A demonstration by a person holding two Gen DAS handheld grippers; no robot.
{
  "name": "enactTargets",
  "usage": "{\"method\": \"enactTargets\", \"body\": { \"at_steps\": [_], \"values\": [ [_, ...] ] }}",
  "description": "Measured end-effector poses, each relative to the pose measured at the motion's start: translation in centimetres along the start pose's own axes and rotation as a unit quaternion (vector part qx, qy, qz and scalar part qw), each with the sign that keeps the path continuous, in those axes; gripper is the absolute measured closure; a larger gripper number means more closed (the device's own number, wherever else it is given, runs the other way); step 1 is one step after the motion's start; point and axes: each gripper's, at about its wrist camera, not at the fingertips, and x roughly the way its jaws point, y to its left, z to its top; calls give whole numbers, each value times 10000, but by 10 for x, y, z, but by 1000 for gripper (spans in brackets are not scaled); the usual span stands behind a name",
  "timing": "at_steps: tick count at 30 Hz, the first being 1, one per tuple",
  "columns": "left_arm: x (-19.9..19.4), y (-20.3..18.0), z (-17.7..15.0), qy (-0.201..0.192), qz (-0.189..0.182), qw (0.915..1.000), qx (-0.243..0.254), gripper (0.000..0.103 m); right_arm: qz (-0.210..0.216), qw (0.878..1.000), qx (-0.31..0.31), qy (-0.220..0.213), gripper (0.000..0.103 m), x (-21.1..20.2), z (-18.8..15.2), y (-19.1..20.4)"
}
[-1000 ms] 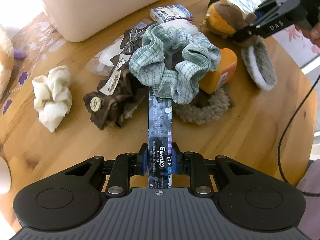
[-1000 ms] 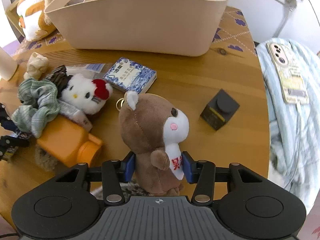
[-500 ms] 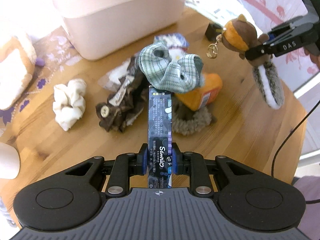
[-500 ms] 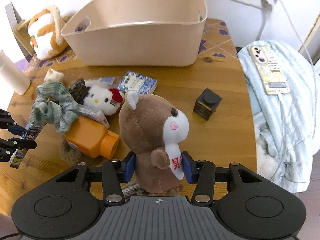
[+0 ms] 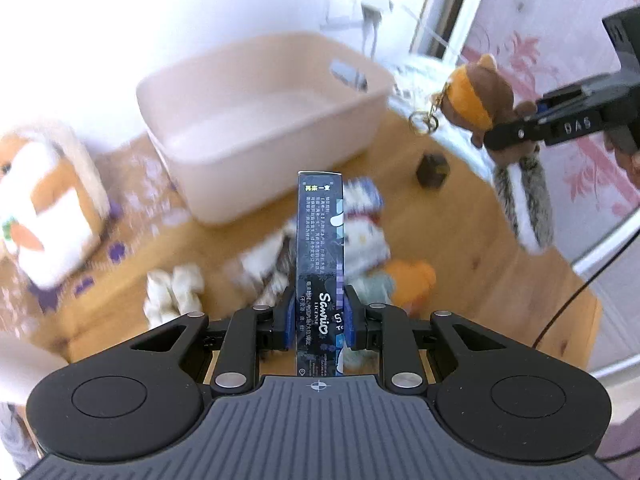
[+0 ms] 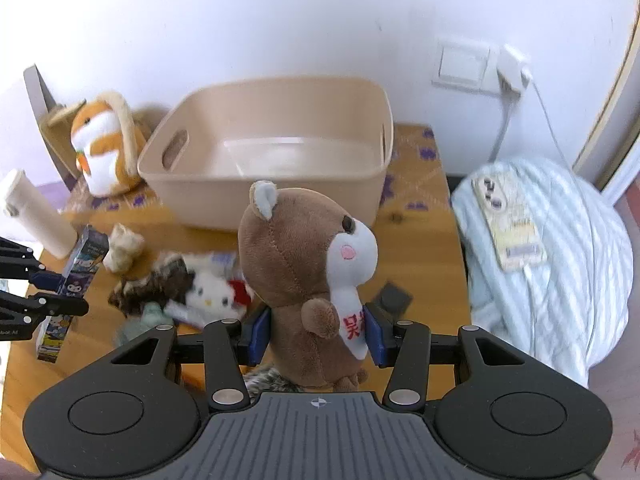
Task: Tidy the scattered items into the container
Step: 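Carry both items over the beige basket and open both tools to drop them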
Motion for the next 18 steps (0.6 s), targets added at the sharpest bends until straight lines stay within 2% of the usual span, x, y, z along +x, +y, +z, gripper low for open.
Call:
{"method": "enactTargets", "body": {
  "at_steps": [1,9,12,18],
  "values": [
    [-1,2,7,-78,120,9998,-111,80,3,10000,-5,-56,58,-2,5,0],
    [3,16,64,-485,311,9981,-210,80,67,9985,130,-518,58,-8,54,-3],
    [7,23,86,-629,342,9971,-265,80,115,9974,212,-679,58,-5,74,-7],
    [27,44,129,-764,632,9938,-506,80,248,9947,395,-920,58,11,116,-15]
  ]
}}
